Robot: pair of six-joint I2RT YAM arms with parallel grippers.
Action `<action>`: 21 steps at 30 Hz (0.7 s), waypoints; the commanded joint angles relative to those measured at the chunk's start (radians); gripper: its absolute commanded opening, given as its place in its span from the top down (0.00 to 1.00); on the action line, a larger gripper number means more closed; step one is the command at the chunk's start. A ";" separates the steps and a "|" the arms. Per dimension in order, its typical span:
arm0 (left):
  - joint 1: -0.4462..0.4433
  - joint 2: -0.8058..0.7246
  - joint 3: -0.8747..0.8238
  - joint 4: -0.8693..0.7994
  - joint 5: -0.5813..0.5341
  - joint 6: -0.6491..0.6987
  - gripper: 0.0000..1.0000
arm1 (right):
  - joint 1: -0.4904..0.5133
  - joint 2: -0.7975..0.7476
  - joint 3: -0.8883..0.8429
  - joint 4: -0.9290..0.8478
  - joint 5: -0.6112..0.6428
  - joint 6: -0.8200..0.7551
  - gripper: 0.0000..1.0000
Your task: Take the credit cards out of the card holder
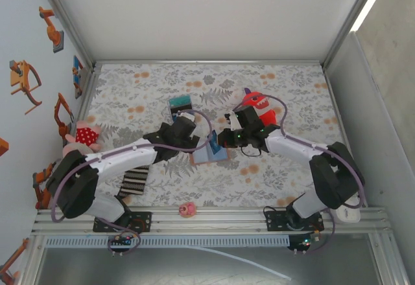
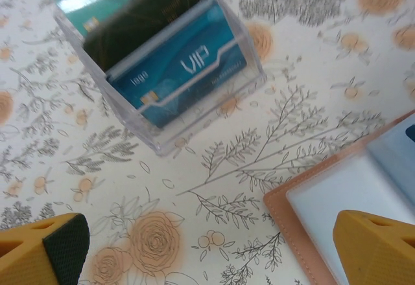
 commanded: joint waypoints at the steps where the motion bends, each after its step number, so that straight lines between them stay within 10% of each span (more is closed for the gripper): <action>1: 0.022 -0.099 -0.039 0.030 0.039 0.035 0.03 | 0.007 -0.070 0.013 -0.041 0.023 -0.105 1.00; 10: 0.176 -0.286 -0.136 0.253 0.606 0.098 0.03 | 0.027 -0.146 0.061 -0.070 -0.100 -0.329 1.00; 21: 0.189 -0.245 -0.041 0.134 0.898 0.282 0.01 | 0.041 -0.167 0.151 -0.227 -0.259 -0.576 1.00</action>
